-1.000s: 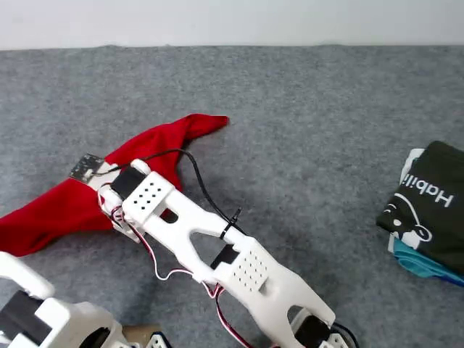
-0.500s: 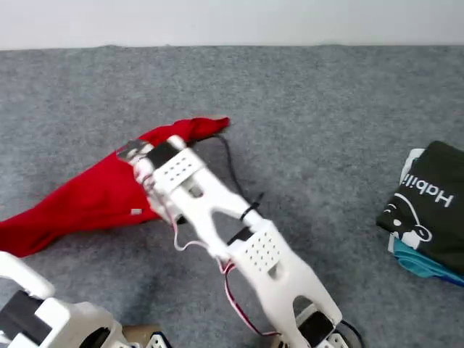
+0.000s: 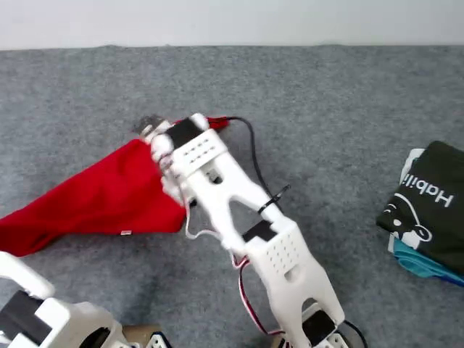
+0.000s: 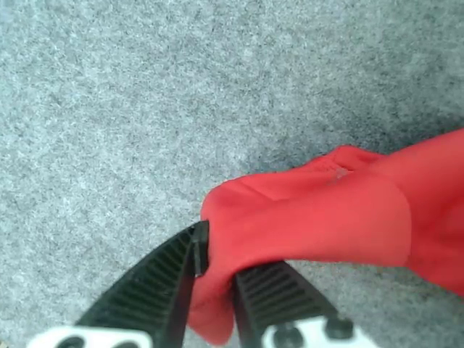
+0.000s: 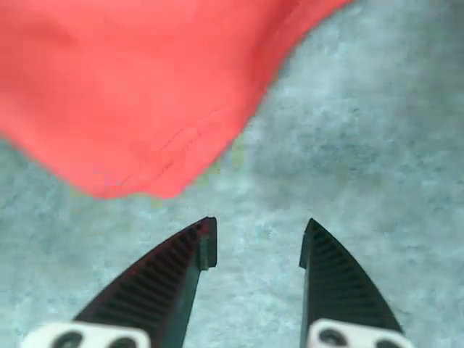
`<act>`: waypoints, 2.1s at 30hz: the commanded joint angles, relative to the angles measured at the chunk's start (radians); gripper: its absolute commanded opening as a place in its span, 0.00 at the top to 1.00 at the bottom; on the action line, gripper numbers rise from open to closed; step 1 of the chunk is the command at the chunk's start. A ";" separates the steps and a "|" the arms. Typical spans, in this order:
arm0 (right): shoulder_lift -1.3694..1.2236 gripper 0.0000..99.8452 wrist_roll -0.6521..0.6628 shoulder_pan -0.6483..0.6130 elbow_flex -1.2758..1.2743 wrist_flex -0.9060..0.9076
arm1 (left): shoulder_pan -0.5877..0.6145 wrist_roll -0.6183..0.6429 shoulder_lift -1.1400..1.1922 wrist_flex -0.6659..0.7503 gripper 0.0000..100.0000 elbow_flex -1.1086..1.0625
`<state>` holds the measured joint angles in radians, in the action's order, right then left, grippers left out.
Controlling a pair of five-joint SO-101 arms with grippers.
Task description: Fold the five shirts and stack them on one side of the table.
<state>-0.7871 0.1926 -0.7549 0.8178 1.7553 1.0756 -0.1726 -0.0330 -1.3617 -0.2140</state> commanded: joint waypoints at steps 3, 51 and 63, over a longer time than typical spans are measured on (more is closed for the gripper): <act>0.090 0.81 0.008 -0.163 -0.035 0.039 | 0.005 0.002 -0.015 0.014 0.98 0.004; -0.119 0.83 0.051 -0.219 0.032 -0.160 | 0.002 0.000 -0.005 0.021 0.98 0.002; -0.108 0.99 0.196 -0.145 0.140 0.005 | 0.000 -0.003 -0.008 0.021 0.98 0.002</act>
<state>-0.9191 0.3767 -0.9467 0.8500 1.6985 1.0756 -0.1726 -0.0330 -1.3617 -0.2140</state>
